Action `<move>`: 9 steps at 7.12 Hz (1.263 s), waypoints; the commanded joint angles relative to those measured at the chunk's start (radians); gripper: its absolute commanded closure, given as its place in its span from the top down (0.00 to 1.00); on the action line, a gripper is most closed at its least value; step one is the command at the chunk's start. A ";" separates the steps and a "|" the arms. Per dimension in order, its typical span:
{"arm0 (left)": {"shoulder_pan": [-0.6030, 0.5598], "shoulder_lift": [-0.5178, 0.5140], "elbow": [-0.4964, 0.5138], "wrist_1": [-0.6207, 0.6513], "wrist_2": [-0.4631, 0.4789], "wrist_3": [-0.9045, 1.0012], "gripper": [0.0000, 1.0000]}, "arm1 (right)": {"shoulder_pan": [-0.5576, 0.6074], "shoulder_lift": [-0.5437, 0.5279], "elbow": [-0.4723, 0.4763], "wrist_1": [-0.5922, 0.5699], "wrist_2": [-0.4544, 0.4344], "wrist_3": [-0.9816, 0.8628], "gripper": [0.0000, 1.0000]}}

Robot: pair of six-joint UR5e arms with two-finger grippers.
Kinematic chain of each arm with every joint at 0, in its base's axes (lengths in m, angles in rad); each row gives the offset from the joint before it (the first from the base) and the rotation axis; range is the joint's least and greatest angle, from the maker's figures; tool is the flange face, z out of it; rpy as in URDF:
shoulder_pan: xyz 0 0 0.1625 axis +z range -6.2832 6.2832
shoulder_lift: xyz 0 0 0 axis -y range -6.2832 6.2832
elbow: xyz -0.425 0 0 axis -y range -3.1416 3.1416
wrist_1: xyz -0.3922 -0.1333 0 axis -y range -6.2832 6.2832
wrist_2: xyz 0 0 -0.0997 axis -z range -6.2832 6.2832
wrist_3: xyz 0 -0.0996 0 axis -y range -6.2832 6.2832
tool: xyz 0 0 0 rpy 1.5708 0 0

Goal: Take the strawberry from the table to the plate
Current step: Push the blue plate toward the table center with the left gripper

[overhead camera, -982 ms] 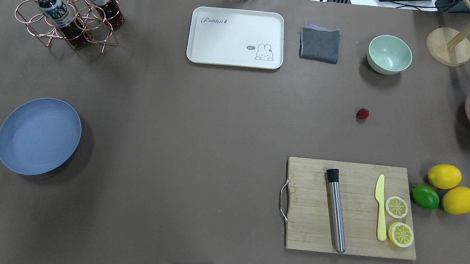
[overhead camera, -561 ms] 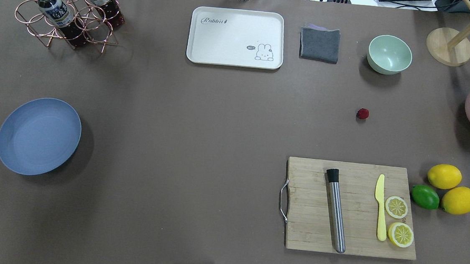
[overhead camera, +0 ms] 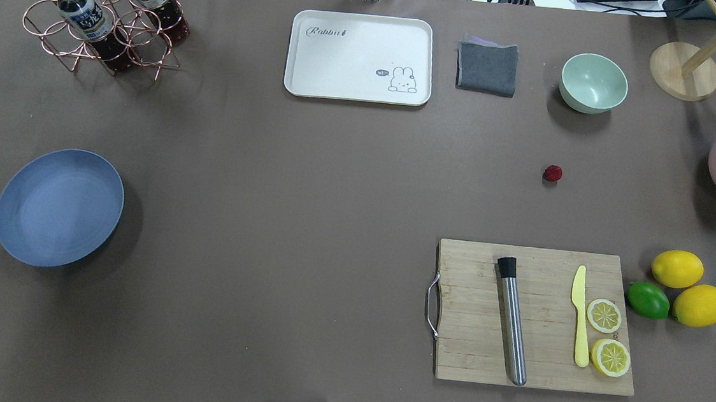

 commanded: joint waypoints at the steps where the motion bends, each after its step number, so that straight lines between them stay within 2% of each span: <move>1: 0.076 -0.054 0.089 -0.098 0.043 -0.083 0.97 | -0.001 0.000 0.001 -0.001 0.000 0.000 1.00; 2: 0.100 -0.095 0.127 -0.098 0.044 -0.087 0.96 | -0.001 -0.002 0.001 -0.001 0.005 0.000 1.00; 3: 0.147 -0.130 0.148 -0.106 0.102 -0.141 0.93 | -0.001 -0.002 0.000 -0.001 0.017 0.000 1.00; 4: 0.177 -0.132 0.157 -0.155 0.118 -0.171 0.88 | -0.001 -0.002 0.000 -0.001 0.017 0.000 1.00; 5: 0.177 -0.117 0.157 -0.170 0.120 -0.170 0.63 | -0.001 -0.002 0.001 -0.001 0.017 0.000 1.00; 6: 0.175 -0.115 0.154 -0.167 0.104 -0.167 0.01 | -0.001 -0.002 0.001 -0.001 0.017 0.000 1.00; 9: 0.146 -0.127 0.143 -0.157 -0.006 -0.169 0.00 | 0.001 -0.003 0.005 -0.001 0.025 0.000 1.00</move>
